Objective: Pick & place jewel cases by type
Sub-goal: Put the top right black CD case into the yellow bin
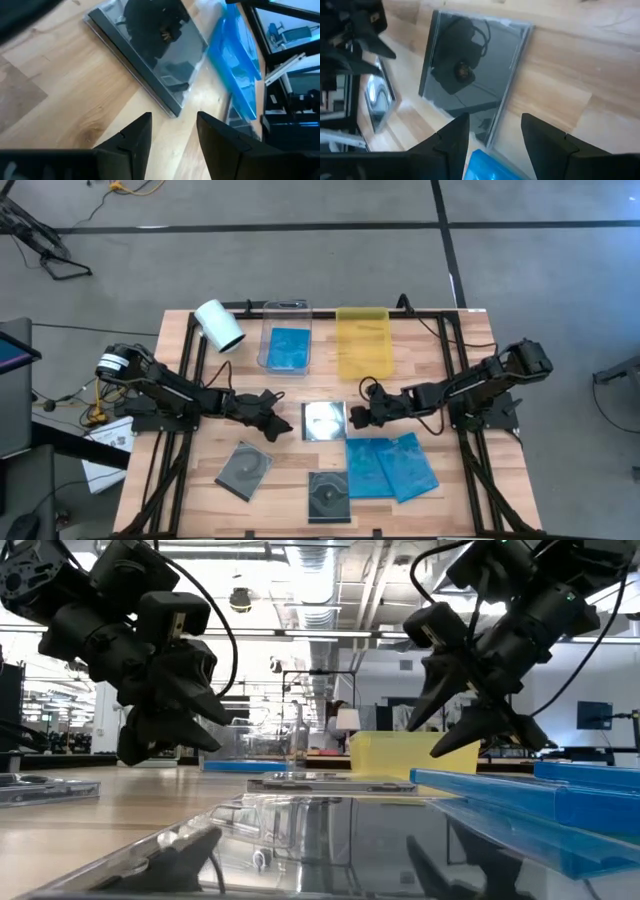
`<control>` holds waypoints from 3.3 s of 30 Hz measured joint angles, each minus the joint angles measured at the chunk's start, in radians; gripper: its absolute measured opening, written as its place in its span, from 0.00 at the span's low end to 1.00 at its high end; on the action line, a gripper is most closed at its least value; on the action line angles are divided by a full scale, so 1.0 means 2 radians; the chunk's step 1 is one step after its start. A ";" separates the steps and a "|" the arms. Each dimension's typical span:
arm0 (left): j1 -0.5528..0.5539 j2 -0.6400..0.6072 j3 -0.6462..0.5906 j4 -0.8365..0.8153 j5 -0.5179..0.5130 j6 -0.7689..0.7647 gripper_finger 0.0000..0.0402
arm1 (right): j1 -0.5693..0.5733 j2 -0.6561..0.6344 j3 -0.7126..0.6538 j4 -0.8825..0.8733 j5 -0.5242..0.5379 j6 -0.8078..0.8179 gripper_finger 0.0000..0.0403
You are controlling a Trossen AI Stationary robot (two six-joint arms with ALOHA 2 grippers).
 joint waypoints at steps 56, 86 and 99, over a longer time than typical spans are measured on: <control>0.023 0.004 0.000 -0.067 -0.073 0.413 0.58 | -0.008 0.100 0.003 0.103 -0.070 0.040 0.44; 0.017 0.125 0.121 -0.137 -0.043 0.455 0.57 | -0.013 0.061 0.002 -0.002 -0.084 0.071 0.41; 0.018 0.126 0.147 -0.195 -0.033 0.478 0.57 | -0.048 0.073 0.001 0.044 -0.091 0.042 0.41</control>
